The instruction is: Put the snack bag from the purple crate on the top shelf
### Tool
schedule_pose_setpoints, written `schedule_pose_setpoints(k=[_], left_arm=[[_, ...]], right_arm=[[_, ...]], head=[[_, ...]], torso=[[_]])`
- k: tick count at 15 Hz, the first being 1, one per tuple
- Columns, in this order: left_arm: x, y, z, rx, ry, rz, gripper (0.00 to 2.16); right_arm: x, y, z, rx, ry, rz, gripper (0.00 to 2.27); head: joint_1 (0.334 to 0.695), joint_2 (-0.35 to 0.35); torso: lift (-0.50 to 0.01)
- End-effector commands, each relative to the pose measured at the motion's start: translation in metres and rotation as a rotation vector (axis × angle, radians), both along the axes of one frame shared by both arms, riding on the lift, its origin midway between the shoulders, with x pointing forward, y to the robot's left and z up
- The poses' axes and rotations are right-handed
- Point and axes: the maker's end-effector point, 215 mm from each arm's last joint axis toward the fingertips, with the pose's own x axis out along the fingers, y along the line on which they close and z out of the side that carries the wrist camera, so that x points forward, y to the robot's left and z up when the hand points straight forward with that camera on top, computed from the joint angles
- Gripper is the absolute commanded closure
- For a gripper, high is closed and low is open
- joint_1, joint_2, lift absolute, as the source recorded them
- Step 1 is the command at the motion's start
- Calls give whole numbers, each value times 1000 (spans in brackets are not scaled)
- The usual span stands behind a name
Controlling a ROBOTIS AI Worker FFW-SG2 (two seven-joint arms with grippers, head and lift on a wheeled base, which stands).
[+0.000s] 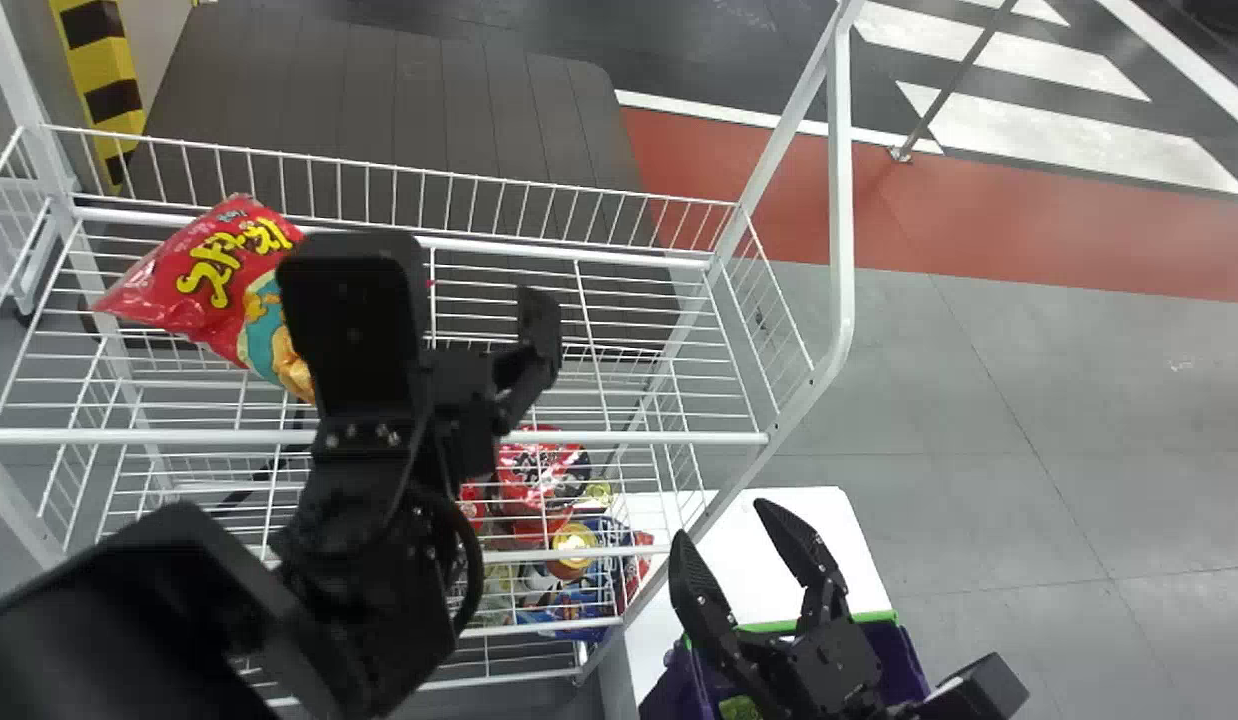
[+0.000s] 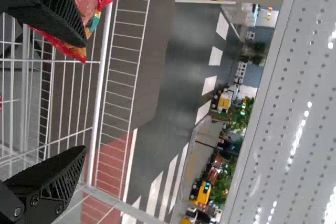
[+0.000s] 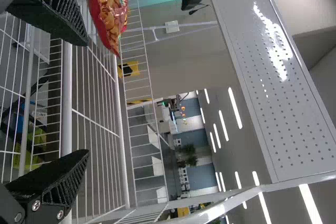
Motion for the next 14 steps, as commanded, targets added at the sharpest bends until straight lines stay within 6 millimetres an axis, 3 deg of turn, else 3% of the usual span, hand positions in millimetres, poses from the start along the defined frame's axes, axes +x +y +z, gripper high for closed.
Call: schedule_pose_setpoints(k=[1,4,6,8,11,14], left_arm=[[6,-9,6,-57,58,12,110],[20,-13,-8,-56,163,120,80],[38,5,-34,39,237,185,39],[56,17,-45,92,269,212,36],[77,64,-54,167,315,298,29],[94,100,-59,129,389,380,22]], right_arm=[[0,3,-2,1,5,7,90],[-1,5,-4,2,9,10,90],[-2,8,-8,4,16,14,90],[-1,14,-9,8,18,25,90],[-2,20,-14,9,26,36,90],[-1,26,-16,15,29,46,93]], head=[[695,-350],[695,-350],[695,-350],[695,-350],[695,-339],[695,-264]], torso=[[0],[0],[0],[0],[0],[0]])
